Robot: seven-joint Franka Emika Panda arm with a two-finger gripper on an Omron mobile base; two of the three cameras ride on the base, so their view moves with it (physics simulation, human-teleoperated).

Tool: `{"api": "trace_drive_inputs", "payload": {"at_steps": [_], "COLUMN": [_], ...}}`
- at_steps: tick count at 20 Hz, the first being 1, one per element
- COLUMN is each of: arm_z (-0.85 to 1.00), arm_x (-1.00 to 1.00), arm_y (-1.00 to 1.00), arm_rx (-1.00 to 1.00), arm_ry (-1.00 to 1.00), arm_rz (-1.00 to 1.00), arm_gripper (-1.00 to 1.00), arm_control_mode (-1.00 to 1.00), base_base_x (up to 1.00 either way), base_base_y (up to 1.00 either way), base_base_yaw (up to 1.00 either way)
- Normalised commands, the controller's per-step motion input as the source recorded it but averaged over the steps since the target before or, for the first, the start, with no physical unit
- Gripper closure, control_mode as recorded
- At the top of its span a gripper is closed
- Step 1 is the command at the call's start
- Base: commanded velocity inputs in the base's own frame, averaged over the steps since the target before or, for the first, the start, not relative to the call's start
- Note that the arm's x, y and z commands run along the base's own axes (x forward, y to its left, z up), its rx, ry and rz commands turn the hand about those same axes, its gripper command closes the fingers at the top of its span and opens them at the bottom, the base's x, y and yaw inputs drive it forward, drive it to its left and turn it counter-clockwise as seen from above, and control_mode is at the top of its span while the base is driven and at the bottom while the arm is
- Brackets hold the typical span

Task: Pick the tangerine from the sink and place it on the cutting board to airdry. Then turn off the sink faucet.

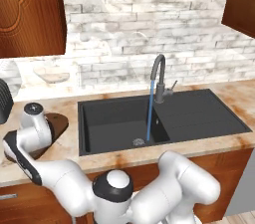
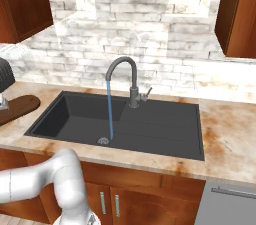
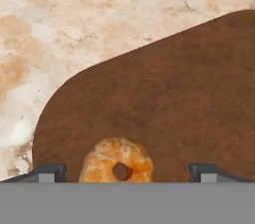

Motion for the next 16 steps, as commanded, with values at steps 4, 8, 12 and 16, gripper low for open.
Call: {"api": "trace_drive_inputs", "payload": {"at_steps": [4, 8, 12, 16], "arm_z": [0.9, 0.95, 0.58, 0.48], "arm_x": [-0.2, -0.36, -0.67, -0.74], "arm_y": [-0.14, -0.18, -0.43, -0.57], "arm_rx": [0.0, 0.0, 0.0, 0.0], "arm_ry": [-0.13, -0.16, -0.2, -0.23], "arm_rz": [0.0, 0.0, 0.0, 0.0], "arm_gripper": [-1.0, -1.0, -1.0, -1.0], "arm_control_mode": [-1.0, -1.0, -1.0, -1.0], "base_base_x": [0.0, 0.0, 0.0, 0.0], "base_base_y": [0.0, 0.0, 0.0, 0.0], "base_base_yaw": [0.0, 0.0, 0.0, 0.0]}}
